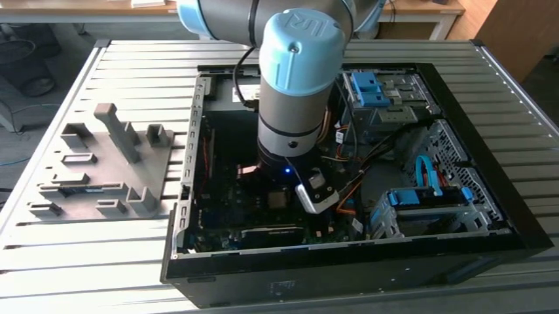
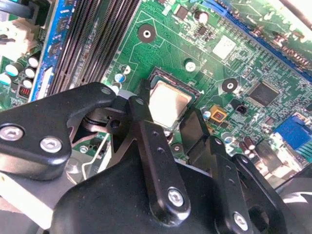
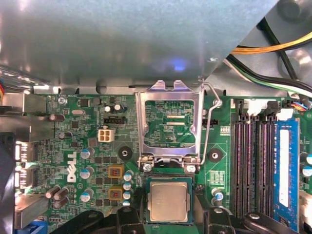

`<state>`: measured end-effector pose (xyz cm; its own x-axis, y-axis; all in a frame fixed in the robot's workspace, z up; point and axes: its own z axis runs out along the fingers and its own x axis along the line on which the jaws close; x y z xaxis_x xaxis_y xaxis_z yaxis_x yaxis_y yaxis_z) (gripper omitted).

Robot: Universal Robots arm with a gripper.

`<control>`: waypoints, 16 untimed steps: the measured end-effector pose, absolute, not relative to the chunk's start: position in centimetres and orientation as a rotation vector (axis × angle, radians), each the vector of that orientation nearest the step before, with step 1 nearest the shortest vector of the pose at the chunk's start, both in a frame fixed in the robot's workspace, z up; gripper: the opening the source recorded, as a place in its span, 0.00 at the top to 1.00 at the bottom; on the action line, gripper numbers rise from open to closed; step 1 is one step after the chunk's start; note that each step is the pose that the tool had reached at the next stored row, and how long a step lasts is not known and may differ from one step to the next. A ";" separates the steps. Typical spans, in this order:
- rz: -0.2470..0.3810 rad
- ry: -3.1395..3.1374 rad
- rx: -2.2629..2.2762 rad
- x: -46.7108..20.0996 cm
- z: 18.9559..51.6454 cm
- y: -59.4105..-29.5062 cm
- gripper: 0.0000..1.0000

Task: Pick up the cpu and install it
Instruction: 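Place the cpu into insertion slot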

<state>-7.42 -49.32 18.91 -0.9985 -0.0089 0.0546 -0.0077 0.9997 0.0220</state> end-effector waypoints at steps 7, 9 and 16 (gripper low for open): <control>-0.034 -3.086 0.012 -7.3 18.9 -49.4 0.49; -0.034 -3.084 0.012 -7.1 18.9 -49.4 0.49; -0.033 -3.082 0.012 -6.8 19.0 -49.4 0.49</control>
